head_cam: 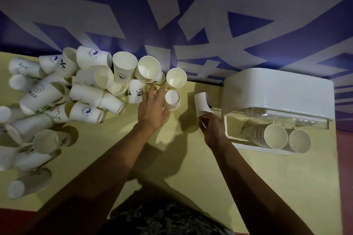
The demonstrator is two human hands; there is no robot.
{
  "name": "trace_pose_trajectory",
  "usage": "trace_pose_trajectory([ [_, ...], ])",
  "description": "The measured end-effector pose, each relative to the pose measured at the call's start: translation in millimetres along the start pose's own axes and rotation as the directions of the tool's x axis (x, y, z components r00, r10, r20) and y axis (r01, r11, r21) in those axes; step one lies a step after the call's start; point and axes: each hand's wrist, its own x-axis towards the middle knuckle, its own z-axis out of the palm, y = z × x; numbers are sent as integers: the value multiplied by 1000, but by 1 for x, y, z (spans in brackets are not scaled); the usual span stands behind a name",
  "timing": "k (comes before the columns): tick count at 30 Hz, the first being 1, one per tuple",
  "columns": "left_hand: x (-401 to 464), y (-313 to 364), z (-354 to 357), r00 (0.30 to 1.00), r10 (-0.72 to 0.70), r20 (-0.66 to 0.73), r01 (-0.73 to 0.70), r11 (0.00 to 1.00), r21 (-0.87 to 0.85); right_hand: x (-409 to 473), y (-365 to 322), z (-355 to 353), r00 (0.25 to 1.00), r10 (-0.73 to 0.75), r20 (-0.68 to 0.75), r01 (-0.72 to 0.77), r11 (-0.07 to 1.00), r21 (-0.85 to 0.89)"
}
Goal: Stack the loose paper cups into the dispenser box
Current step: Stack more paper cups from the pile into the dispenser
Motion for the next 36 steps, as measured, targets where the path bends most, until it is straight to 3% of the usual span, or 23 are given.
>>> trace_pose_trajectory([
  [4, 11, 15, 6, 997, 73, 30, -71, 995, -70, -18, 6, -9, 999, -43, 3, 43, 997, -57],
  [10, -4, 37, 15, 998, 43, 51, -42, 999, -14, -36, 5, -22, 981, -194, -15, 187, 961, -205],
  [15, -34, 35, 13, 995, -57, -81, 31, 956, -292, -46, 6, -32, 966, -253, 46, 256, 933, -253],
  [18, -52, 37, 5, 969, -224, -105, 126, 814, -567, -57, 8, -37, 968, -244, 56, 250, 941, -228],
  [21, -71, 51, -7, 921, -383, 78, 269, 477, -837, -71, 7, -43, 970, -235, 65, 243, 955, -171],
  [23, -86, 62, -12, 920, -340, 195, 304, 308, -901, -82, 4, -47, 962, -253, 106, 264, 959, -105],
  [25, -103, 74, -16, 945, -216, 245, 308, 335, -890, -94, -1, -51, 943, -299, 149, 311, 948, -70],
  [29, -124, 98, -22, 956, 58, 289, 208, 564, -799, -115, -15, -66, 902, -415, 120, 428, 894, -131],
  [31, -128, 109, -25, 932, 184, 311, 142, 606, -783, -125, -24, -77, 880, -464, 100, 474, 870, -134],
  [36, -136, 146, -24, 825, 328, 461, 164, 640, -751, -143, -44, -108, 808, -582, 87, 588, 806, -73],
])
